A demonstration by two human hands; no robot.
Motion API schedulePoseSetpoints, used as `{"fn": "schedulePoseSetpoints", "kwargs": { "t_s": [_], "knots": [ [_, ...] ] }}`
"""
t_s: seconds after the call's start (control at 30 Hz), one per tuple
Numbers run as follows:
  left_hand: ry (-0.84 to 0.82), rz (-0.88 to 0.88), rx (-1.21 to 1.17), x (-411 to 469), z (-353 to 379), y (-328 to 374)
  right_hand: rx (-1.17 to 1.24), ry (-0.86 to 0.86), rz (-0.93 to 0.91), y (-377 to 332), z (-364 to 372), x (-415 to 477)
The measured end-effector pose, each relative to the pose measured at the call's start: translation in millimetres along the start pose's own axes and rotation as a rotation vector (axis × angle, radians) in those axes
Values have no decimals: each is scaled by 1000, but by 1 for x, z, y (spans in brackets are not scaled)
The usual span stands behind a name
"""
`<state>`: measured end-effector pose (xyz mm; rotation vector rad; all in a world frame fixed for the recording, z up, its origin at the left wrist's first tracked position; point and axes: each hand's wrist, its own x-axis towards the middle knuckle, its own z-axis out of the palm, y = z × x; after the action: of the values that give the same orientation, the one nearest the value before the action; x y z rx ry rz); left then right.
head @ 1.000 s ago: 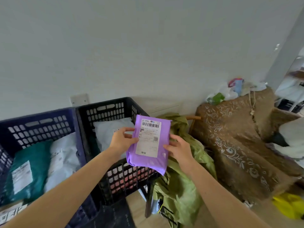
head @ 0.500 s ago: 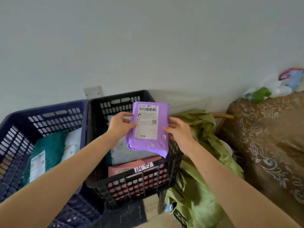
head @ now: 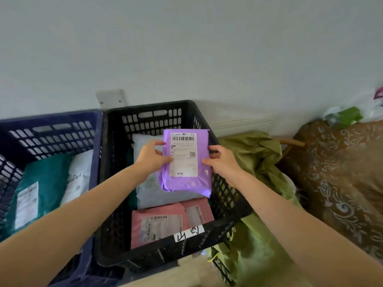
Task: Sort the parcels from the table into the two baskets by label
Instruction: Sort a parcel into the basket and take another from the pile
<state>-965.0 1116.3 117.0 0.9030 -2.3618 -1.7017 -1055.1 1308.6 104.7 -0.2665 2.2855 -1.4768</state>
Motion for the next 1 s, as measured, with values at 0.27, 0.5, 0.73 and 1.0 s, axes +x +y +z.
{"fn": "schedulePoseSetpoints", "kwargs": {
  "t_s": [0.27,0.5,0.73,1.0],
  "knots": [
    [-111,-124,59,-2,11,-25,-261,-162,84,18,16,11],
    [-199,-187,210,-11,32,-50,-498,-363,168,26,21,11],
    [-363,-308,250,-10,52,-71,-747,-482,250,41,31,18],
    [-447,-297,471,-2,71,-100,-894,-610,301,54,40,24]
  ]
}}
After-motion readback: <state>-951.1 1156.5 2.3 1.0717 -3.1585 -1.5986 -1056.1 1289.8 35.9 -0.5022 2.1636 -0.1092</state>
